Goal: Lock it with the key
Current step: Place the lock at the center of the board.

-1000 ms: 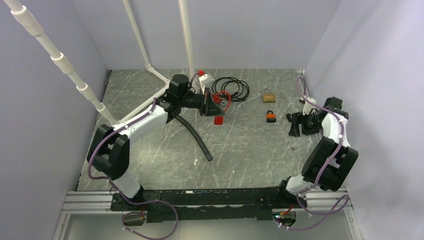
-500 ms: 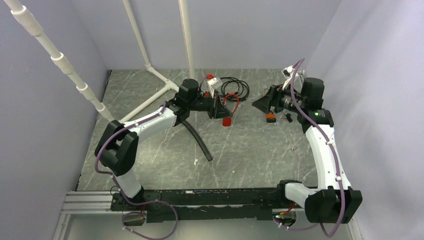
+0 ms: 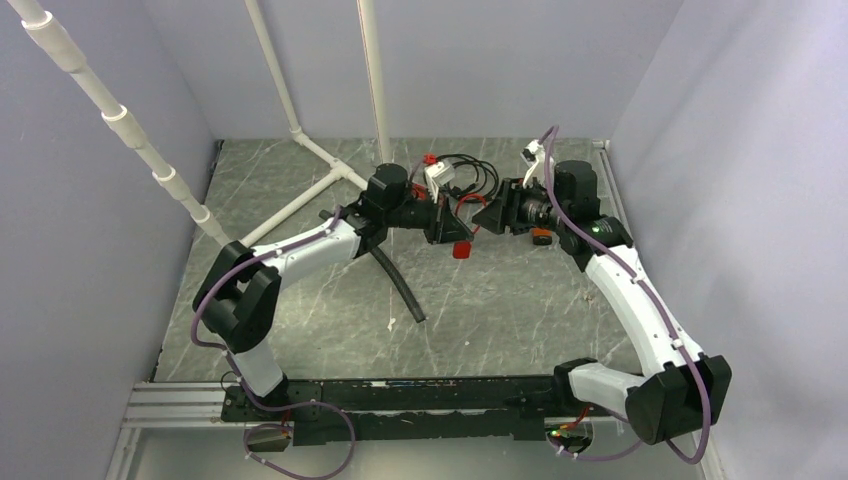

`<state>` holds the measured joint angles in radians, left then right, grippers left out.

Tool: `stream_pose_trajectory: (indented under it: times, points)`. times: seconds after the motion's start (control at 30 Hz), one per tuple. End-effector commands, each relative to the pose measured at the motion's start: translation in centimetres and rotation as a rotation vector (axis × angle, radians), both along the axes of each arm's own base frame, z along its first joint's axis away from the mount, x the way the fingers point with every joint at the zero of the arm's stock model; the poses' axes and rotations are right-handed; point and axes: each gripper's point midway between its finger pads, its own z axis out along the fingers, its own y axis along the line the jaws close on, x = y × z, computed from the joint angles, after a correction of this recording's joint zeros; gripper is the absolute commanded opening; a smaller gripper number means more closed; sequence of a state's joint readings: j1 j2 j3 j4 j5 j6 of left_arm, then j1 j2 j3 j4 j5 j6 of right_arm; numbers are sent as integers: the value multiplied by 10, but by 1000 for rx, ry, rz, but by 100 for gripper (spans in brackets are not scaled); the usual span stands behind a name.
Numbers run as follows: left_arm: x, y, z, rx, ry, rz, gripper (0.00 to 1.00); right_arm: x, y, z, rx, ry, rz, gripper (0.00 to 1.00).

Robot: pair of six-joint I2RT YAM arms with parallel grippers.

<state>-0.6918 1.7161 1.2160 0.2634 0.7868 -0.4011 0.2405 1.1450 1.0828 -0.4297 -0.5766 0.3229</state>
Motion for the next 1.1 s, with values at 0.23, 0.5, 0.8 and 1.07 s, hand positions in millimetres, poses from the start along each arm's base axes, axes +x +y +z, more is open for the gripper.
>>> stream_pose_trajectory:
  times: [0.23, 0.5, 0.8, 1.07]
  points:
    - [-3, -13, 28, -44, -127, -37, 0, 24, -16, -16, -71, 10, -162, 4]
    - [-18, -2, 32, -16, -112, -96, 80, 21, -69, -27, -187, 45, -228, 0]
    - [-21, 42, 15, 56, -79, -69, 100, -18, -181, -121, -581, 330, -215, 0]
    - [-5, 61, -2, 110, -26, -9, 99, -18, -211, -184, -704, 495, -150, 0]
